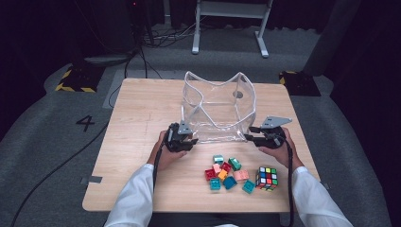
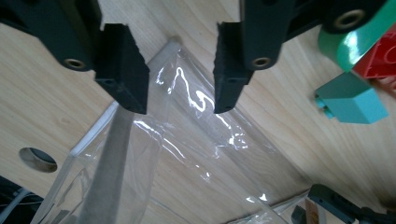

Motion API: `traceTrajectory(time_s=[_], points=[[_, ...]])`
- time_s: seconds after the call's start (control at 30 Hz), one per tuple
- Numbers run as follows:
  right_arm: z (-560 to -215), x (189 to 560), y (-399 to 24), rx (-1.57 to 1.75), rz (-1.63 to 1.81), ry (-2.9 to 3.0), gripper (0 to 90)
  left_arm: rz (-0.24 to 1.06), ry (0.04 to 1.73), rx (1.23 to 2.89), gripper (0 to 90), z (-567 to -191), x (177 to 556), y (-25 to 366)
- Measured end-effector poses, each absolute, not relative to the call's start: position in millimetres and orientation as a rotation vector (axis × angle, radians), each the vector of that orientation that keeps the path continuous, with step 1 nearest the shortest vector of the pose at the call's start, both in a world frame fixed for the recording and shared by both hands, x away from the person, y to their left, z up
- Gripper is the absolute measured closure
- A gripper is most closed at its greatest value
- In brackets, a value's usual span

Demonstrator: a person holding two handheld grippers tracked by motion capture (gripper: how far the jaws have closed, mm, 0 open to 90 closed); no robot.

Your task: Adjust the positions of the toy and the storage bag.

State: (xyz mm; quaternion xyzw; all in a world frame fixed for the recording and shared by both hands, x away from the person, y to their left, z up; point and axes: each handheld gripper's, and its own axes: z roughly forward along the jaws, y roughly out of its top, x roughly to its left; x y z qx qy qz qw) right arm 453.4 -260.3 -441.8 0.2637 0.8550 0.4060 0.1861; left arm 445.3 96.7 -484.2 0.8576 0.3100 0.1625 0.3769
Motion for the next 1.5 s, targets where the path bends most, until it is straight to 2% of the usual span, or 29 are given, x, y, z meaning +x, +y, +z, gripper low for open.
traceTrajectory(time_s=[0.07,0.13,0.2,0.33,0.57,0.7,0.73,0.77,0.8,0.9,1.5], points=[[-441.3,454.5,-256.2,0.740,1.105,2.393,63.4,0.409,0.788,2.173,69.7,-483.5,447.1,102.2],[-441.3,455.9,-256.0,0.733,1.074,2.395,63.4,0.404,0.807,2.131,73.4,-482.8,447.6,107.9],[-440.8,455.9,-259.6,0.753,1.079,2.386,62.4,0.412,0.817,2.090,68.1,-480.3,447.0,111.9],[-440.3,458.8,-268.4,0.792,1.083,2.374,60.5,0.382,0.812,2.050,64.4,-474.0,447.1,114.7],[-438.7,470.9,-271.8,0.842,1.176,2.329,54.5,0.412,0.790,2.051,67.1,-469.4,452.8,106.8],[-436.8,473.8,-266.5,0.815,1.175,2.323,65.8,0.402,0.809,2.029,76.7,-471.1,454.3,105.1],[-436.8,473.8,-266.5,0.815,1.175,2.323,65.8,0.402,0.809,2.029,79.3,-471.1,454.3,105.1],[-437.1,473.5,-265.5,0.797,1.179,2.335,69.9,0.393,0.804,2.025,79.3,-471.7,454.7,106.7],[-437.3,471.6,-263.1,0.777,1.167,2.336,76.5,0.379,0.790,2.028,84.4,-471.6,455.2,108.1],[-437.0,468.2,-265.2,0.717,1.134,2.335,86.2,0.390,0.786,2.049,85.9,-469.8,454.5,107.3],[-436.3,415.3,-278.3,0.607,1.213,2.418,87.8,0.322,0.687,2.149,85.6,-463.5,418.8,110.1]])
